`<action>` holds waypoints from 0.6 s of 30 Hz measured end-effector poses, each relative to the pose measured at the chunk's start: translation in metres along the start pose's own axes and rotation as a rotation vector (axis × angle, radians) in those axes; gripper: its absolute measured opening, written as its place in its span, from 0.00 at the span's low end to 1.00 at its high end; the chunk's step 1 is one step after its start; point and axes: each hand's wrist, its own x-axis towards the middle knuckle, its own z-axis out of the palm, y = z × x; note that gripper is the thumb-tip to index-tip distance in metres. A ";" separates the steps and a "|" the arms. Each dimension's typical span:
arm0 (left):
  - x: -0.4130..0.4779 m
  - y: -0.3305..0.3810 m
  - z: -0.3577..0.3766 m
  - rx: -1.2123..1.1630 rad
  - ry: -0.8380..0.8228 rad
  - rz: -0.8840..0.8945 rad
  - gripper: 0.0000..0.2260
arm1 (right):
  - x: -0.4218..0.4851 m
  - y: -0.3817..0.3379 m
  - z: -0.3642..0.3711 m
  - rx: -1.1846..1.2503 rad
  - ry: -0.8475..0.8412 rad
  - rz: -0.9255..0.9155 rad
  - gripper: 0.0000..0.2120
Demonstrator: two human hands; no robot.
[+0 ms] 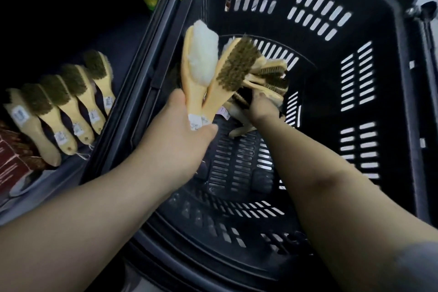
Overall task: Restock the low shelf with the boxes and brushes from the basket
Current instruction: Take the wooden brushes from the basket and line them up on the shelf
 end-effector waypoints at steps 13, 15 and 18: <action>0.004 0.000 0.004 -0.169 -0.035 0.007 0.08 | -0.074 0.016 -0.163 0.428 -0.541 -0.021 0.09; 0.006 0.000 0.004 -0.200 -0.020 -0.001 0.07 | -0.093 0.016 -0.184 0.480 -0.629 -0.062 0.07; 0.006 -0.001 0.002 -0.266 -0.019 -0.018 0.07 | -0.114 0.015 -0.200 0.655 -0.664 -0.123 0.06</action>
